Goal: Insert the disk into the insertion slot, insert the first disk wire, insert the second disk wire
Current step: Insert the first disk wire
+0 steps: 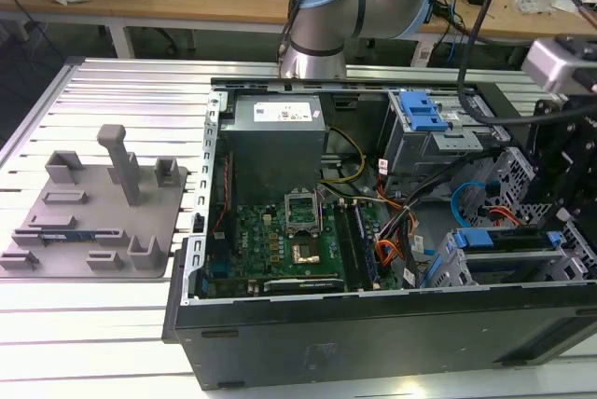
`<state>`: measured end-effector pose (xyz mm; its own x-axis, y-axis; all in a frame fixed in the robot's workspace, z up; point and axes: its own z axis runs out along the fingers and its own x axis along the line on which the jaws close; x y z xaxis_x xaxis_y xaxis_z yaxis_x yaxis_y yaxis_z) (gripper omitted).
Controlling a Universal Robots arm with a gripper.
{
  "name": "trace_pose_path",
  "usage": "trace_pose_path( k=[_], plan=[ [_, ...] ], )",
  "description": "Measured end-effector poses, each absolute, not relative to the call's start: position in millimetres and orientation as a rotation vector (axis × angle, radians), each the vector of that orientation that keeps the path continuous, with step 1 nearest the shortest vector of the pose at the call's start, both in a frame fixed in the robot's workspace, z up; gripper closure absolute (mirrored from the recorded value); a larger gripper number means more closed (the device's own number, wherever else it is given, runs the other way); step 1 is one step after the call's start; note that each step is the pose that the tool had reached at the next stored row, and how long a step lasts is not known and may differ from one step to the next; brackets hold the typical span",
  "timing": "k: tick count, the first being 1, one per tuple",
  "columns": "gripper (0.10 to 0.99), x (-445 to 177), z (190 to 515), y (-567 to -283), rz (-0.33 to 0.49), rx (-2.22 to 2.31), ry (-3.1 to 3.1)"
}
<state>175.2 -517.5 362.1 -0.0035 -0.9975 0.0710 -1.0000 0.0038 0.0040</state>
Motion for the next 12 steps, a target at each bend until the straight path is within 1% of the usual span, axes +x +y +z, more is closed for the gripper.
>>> trace_pose_path(
  k=[3,12],
  plan=[
    [0.663,175.2,367.6,-511.7,0.093,2.170,-2.178],
    [0.663,175.2,367.6,-511.6,0.093,2.169,-2.178]
  ],
)
